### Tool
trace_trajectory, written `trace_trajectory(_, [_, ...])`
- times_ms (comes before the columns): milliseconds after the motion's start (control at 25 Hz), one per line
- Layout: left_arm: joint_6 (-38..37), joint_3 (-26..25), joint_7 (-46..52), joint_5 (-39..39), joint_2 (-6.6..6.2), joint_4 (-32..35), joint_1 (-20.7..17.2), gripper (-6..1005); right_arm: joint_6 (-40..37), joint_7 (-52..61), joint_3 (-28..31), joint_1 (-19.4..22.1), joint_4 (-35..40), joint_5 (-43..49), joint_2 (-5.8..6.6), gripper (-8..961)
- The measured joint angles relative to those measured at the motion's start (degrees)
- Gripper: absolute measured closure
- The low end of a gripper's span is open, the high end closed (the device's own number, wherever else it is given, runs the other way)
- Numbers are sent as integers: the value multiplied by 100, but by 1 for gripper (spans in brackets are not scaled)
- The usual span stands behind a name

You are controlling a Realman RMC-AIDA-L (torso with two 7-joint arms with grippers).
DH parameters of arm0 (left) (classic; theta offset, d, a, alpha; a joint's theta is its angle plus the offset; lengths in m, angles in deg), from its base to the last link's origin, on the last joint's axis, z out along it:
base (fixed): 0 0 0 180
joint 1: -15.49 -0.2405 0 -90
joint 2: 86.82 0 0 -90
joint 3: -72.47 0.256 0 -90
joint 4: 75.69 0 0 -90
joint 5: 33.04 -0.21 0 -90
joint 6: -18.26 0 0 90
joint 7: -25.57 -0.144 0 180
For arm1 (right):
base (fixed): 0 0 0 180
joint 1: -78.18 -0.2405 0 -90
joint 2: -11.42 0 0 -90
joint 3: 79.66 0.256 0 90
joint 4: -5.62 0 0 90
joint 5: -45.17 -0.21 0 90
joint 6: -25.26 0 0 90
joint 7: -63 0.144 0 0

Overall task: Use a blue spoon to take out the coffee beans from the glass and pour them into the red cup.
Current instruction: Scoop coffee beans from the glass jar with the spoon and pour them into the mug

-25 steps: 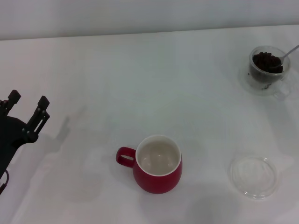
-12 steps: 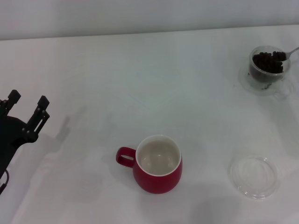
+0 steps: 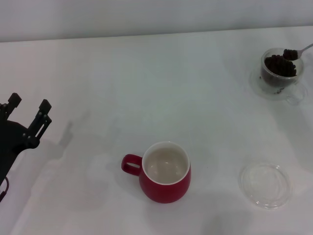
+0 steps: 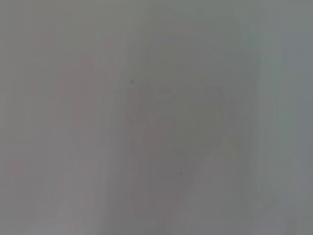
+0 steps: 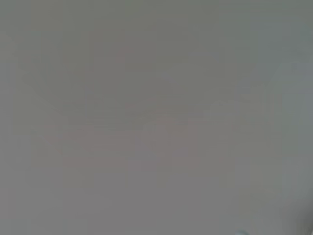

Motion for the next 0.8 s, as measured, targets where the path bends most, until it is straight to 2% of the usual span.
trace_trajectory(480, [13,-9,0,23,0,9,19,271,918,18,-251,335,-41,55,-96,788])
trace_trajectory(800, [16,1,0,0,-9,8,38,271,1519,-18,-566,489,-226,86,-99,787])
